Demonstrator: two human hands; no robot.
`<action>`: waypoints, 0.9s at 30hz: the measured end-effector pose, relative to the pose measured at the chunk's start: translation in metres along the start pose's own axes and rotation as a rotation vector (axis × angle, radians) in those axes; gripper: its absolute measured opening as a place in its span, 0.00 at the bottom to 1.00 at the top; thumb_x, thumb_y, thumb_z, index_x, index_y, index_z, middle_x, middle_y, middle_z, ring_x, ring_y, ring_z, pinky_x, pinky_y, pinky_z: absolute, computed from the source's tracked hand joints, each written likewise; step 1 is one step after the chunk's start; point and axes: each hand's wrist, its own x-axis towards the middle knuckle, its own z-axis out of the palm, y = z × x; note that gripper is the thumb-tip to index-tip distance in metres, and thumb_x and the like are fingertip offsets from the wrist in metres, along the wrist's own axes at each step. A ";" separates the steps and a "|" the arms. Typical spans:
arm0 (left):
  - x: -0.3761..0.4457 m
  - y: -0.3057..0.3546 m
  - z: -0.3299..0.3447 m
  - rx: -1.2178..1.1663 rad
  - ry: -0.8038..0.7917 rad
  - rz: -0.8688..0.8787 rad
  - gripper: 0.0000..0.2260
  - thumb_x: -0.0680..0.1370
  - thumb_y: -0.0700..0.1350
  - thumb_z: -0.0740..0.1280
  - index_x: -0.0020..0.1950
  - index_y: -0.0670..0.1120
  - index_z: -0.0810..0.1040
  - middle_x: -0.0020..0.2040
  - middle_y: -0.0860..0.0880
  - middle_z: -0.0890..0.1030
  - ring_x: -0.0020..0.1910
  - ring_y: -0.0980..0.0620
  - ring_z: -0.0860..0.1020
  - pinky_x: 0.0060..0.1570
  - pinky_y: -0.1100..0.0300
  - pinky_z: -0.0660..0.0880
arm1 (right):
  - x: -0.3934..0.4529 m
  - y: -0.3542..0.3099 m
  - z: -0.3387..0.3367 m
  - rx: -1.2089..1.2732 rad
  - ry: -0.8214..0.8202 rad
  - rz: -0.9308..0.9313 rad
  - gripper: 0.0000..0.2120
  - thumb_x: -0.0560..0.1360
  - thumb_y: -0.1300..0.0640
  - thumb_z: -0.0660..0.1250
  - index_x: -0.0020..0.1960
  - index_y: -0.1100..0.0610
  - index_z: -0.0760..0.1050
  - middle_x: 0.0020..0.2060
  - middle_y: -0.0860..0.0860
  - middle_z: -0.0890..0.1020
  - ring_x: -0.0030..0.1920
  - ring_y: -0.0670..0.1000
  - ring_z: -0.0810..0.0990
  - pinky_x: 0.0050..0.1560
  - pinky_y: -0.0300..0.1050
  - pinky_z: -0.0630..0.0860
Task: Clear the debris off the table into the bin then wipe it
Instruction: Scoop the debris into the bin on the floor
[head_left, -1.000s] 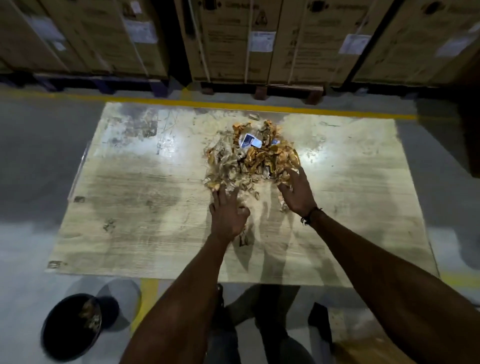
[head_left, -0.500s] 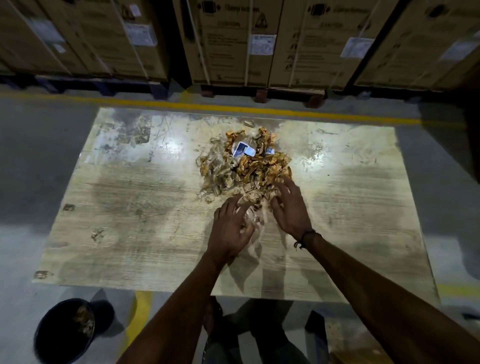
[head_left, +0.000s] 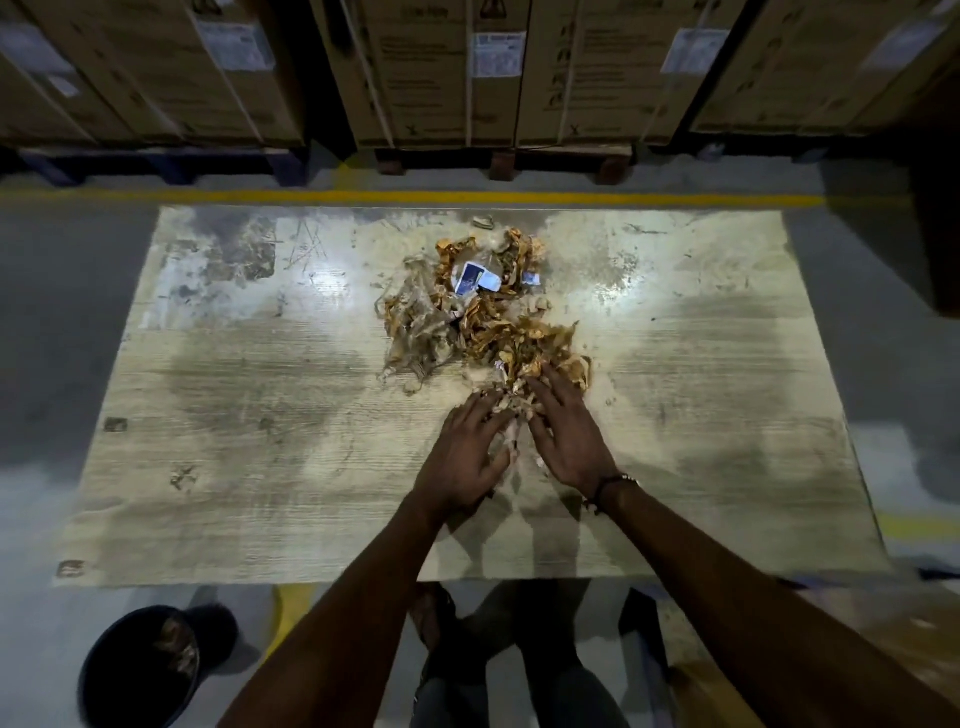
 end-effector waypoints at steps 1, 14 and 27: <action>-0.007 -0.002 -0.001 0.007 0.004 0.013 0.25 0.83 0.58 0.57 0.78 0.50 0.70 0.82 0.45 0.64 0.82 0.42 0.61 0.77 0.39 0.62 | -0.010 -0.003 0.001 0.002 0.006 -0.001 0.24 0.86 0.52 0.58 0.81 0.54 0.63 0.83 0.53 0.57 0.82 0.56 0.58 0.79 0.56 0.62; 0.015 0.010 -0.042 0.003 0.189 0.060 0.27 0.82 0.56 0.67 0.79 0.51 0.67 0.82 0.49 0.61 0.81 0.47 0.59 0.77 0.46 0.57 | -0.013 -0.010 -0.016 0.118 0.444 0.235 0.21 0.82 0.51 0.61 0.73 0.56 0.71 0.75 0.56 0.67 0.71 0.58 0.68 0.68 0.55 0.70; -0.003 -0.012 -0.025 -0.086 0.091 0.138 0.25 0.85 0.57 0.63 0.81 0.52 0.66 0.84 0.50 0.60 0.82 0.48 0.59 0.77 0.41 0.61 | -0.041 -0.023 0.036 0.275 0.436 0.204 0.21 0.84 0.57 0.58 0.77 0.55 0.69 0.78 0.49 0.68 0.79 0.47 0.63 0.78 0.45 0.62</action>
